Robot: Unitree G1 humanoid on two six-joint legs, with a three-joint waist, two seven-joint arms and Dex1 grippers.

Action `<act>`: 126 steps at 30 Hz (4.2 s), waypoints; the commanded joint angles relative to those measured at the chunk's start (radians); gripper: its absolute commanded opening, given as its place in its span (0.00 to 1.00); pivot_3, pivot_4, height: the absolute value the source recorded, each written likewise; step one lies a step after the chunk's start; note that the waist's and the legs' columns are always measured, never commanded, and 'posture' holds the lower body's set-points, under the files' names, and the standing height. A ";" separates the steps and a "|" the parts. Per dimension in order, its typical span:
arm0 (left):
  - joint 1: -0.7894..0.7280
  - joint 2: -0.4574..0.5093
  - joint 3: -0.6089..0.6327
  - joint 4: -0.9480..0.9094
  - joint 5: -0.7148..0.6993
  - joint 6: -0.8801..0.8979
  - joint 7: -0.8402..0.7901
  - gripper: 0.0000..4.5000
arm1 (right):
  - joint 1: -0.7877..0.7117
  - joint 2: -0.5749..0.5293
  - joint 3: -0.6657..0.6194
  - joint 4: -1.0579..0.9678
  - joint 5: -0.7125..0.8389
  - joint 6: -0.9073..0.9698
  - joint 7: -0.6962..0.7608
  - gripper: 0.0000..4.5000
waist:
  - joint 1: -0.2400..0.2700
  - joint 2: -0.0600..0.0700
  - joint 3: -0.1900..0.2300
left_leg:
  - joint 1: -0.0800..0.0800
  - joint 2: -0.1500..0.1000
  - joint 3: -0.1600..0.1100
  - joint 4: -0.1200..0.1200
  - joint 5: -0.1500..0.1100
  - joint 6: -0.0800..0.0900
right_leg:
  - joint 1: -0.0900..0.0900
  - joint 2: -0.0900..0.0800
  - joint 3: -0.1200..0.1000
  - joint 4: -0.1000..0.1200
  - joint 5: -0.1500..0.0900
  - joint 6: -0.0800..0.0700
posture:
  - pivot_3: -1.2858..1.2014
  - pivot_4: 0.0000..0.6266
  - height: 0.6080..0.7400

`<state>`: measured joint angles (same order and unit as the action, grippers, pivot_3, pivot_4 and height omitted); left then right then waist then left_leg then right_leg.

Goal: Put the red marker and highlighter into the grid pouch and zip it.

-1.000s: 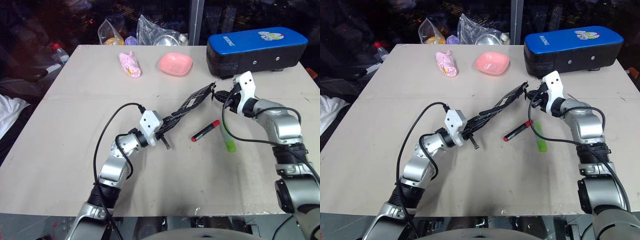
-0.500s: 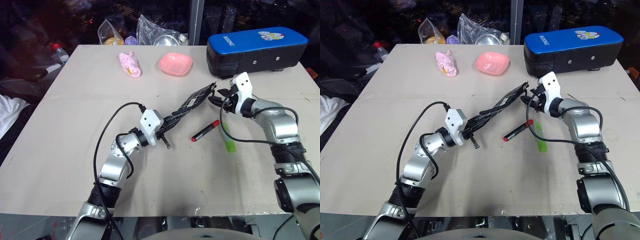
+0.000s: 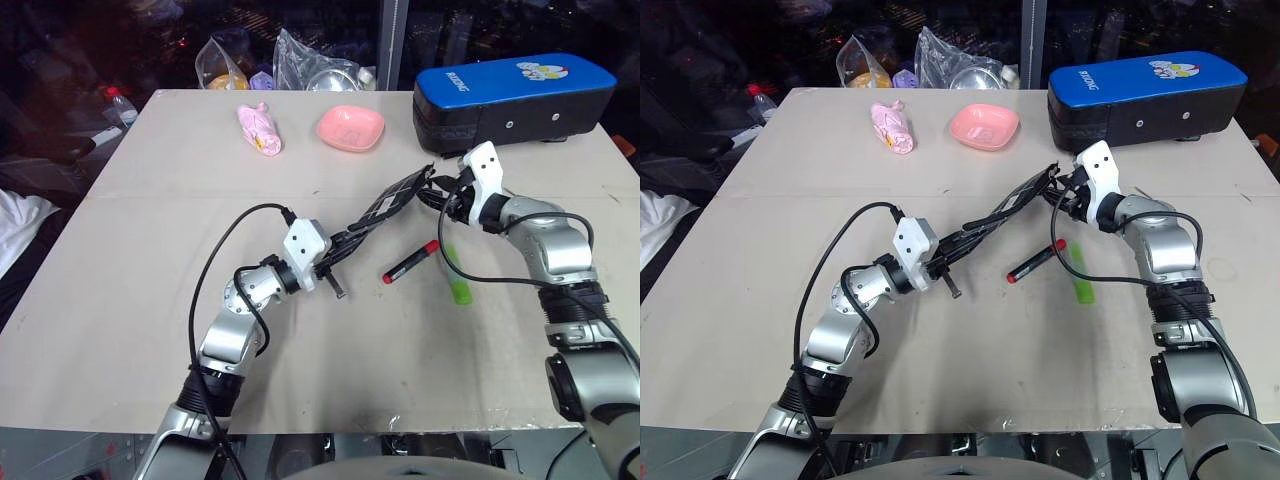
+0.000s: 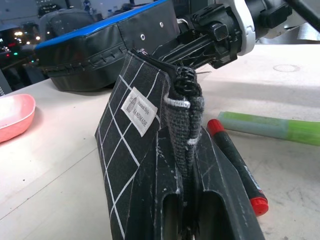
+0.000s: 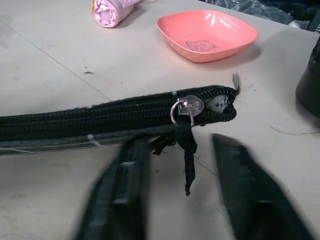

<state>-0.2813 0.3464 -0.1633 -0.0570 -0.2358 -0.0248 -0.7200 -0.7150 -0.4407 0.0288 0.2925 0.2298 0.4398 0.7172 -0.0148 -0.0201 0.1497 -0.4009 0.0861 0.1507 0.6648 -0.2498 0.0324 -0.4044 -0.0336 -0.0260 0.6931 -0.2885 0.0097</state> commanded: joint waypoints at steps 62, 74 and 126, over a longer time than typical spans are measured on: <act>-0.034 -0.097 0.014 0.025 0.192 -0.102 0.224 0.00 | -0.051 -0.030 0.190 -0.317 -0.104 0.024 0.174 0.01 | 0.001 0.000 0.001 | 0.000 0.000 0.000 -0.003 0.000 0.000 | 0.000 -0.001 0.000 -0.004 0.000 0.000 | 0.52 0.24 1.00; -0.045 -0.096 -0.007 0.059 0.219 -0.135 0.207 0.00 | -0.085 -0.043 0.267 -0.368 -0.134 0.017 0.242 0.01 | 0.001 0.000 0.001 | 0.000 0.000 0.000 -0.006 0.000 0.000 | 0.000 -0.001 -0.001 -0.007 0.000 0.000 | 0.52 0.24 1.00; -0.121 0.006 0.010 0.128 0.370 -0.390 0.267 0.00 | -0.002 -0.202 0.068 -0.654 0.122 0.292 0.361 0.73 | 0.005 0.000 0.001 | -0.001 0.000 0.001 -0.012 0.000 0.000 | 0.000 -0.002 -0.003 -0.014 0.000 0.000 | 0.52 0.24 1.00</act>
<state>-0.3871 0.3453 -0.1660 0.0929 0.1333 -0.3804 -0.4655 -0.7194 -0.6240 0.1726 -0.2908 0.2728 0.6699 1.0655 -0.0097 -0.0200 0.1503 -0.4020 0.0859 0.1515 0.6533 -0.2498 0.0324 -0.4046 -0.0356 -0.0293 0.6789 -0.2882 0.0095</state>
